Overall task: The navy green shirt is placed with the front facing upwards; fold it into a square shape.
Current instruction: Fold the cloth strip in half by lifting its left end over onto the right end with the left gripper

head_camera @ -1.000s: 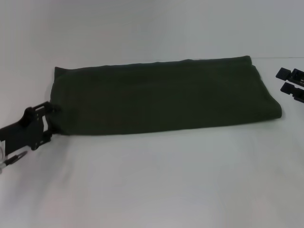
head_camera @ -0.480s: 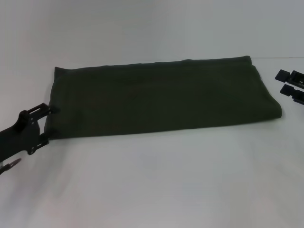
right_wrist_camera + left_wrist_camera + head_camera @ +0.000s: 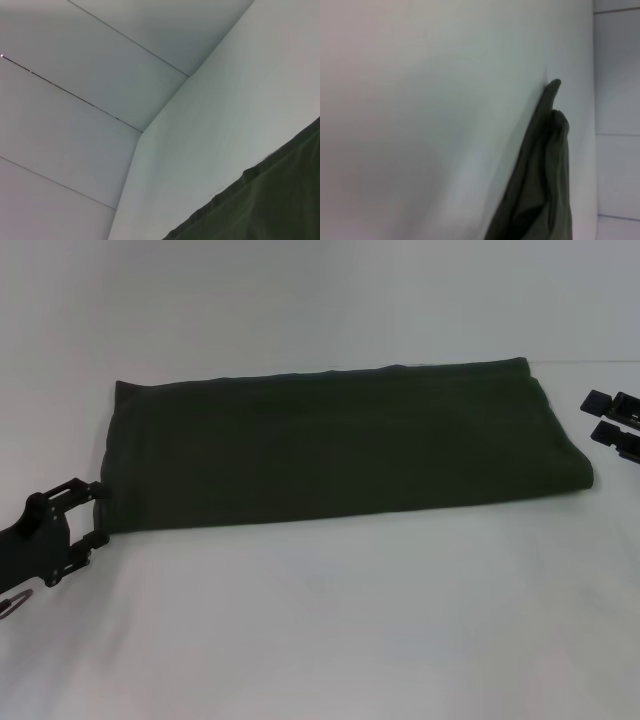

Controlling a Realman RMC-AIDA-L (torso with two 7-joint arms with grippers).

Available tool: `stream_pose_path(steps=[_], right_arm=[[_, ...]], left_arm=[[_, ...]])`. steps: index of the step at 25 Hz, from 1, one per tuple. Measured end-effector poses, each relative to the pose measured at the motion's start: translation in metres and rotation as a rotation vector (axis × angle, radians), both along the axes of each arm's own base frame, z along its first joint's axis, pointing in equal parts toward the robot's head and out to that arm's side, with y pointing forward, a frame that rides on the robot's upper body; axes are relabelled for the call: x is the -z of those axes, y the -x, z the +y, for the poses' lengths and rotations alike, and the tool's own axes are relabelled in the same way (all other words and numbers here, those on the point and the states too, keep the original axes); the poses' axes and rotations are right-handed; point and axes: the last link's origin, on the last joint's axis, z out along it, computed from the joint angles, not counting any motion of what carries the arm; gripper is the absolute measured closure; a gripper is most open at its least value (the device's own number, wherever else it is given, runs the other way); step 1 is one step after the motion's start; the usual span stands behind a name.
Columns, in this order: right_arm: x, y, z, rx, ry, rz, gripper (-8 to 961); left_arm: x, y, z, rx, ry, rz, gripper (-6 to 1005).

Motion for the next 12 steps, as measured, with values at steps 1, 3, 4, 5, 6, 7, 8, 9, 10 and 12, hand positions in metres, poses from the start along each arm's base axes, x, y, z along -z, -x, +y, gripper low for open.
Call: stream_pose_path(steps=[1,3,4,5,6,7,8,9,10,12], right_arm=[[0.0,-0.0002,-0.0001,0.0,0.0,0.0,216],[0.0,-0.0006,-0.0006,0.002,0.0,0.001,215],[-0.0001,-0.0009,-0.0009,0.003,-0.001,0.001,215],[-0.0002,-0.0009,-0.0009,0.003,-0.002,0.002,215],[-0.0003,-0.0009,-0.0009,0.003,-0.002,0.002,215],[-0.0004,-0.0009,-0.0008,0.003,-0.003,0.003,215],[-0.0005,-0.0009,-0.0008,0.003,-0.004,0.003,215],[-0.0006,-0.0009,-0.0007,0.004,-0.004,0.003,215],[-0.0006,-0.0009,-0.0007,0.004,-0.004,0.004,215],[-0.0006,-0.0009,-0.0007,0.004,-0.005,0.004,215]], left_arm=[[-0.0004,0.0012,-0.0004,-0.007,-0.002,0.001,293],[-0.0009,0.0044,-0.0021,-0.025,-0.007,0.001,293],[-0.0008,0.0054,-0.0023,-0.032,-0.008,0.001,293],[-0.0005,0.006,-0.0024,-0.036,-0.009,0.002,293],[0.0002,0.0064,-0.002,-0.042,-0.01,0.003,293],[0.0005,0.0065,-0.0012,-0.044,-0.011,0.006,293],[0.0008,0.0062,-0.0001,-0.045,-0.011,0.008,293],[0.0012,0.0057,0.0011,-0.046,-0.01,0.009,293],[0.0014,0.0054,0.0019,-0.048,-0.01,0.009,293],[0.0019,0.0054,0.0032,-0.054,-0.011,0.01,293]])
